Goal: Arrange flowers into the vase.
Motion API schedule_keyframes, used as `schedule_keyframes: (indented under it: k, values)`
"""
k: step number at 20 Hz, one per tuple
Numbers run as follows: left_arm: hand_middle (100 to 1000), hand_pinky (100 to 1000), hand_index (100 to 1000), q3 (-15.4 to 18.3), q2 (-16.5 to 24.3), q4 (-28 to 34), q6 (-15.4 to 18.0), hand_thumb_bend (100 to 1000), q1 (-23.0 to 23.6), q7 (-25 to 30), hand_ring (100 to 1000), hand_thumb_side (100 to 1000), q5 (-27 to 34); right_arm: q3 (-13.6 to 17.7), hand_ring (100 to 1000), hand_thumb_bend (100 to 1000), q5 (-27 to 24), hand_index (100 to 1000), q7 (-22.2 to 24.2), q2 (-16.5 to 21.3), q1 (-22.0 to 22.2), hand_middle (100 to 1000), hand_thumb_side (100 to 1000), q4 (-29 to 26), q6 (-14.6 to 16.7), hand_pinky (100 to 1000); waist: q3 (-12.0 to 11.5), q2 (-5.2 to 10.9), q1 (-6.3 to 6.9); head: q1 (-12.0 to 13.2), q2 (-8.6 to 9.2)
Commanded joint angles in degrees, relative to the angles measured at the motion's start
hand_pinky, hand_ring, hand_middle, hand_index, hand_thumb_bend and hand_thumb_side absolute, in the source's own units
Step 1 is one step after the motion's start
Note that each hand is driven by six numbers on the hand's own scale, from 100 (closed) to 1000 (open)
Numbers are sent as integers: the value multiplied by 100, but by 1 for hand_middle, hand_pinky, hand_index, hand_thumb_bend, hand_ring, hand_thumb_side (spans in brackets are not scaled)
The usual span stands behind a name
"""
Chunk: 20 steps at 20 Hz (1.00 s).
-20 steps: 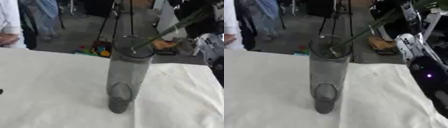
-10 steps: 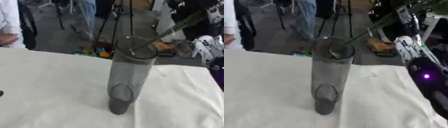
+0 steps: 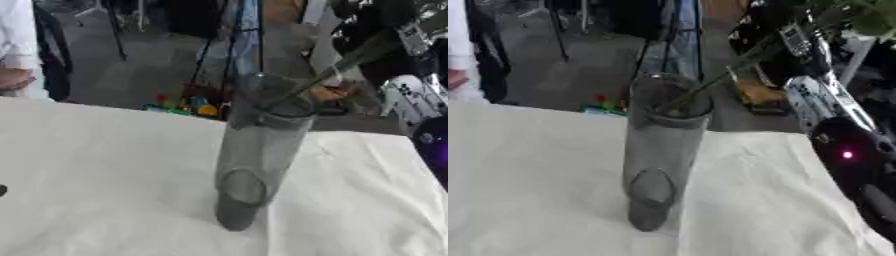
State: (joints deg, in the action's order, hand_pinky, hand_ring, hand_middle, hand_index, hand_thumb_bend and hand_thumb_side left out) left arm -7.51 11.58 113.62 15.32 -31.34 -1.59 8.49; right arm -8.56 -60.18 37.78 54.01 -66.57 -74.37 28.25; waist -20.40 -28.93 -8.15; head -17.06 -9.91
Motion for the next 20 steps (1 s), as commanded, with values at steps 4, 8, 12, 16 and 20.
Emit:
schedule_keyframes:
  k: [4, 8, 12, 16, 20]
  values:
    - [892, 731, 932, 18, 71, 98, -1, 259, -42, -2, 662, 1000, -33, 4, 100, 111, 310, 100, 1419, 158, -89, 100, 267, 32, 1471, 100, 5, 153, 35, -26, 106]
    - [892, 731, 932, 19, 70, 98, 1, 259, -40, 0, 662, 1000, -35, -32, 100, 117, 424, 100, 1419, 149, -94, 100, 284, 65, 1410, 100, -3, 148, 31, -28, 130]
    - [893, 732, 932, 20, 65, 98, -1, 260, -42, 1, 663, 1000, -37, -85, 100, 111, 426, 100, 1419, 112, -105, 100, 293, 117, 1153, 100, -10, 143, 24, -27, 138]
    - [892, 731, 932, 23, 68, 98, -11, 262, -31, -6, 663, 1000, -43, -92, 100, 109, 402, 100, 1419, 111, -130, 100, 296, 105, 811, 100, 4, 158, 17, -18, 115]
    - [892, 731, 932, 25, 77, 98, -15, 264, -19, -8, 664, 1000, -45, -75, 100, 109, 440, 100, 1419, 129, -135, 100, 294, 79, 734, 100, 18, 184, 4, -14, 117]
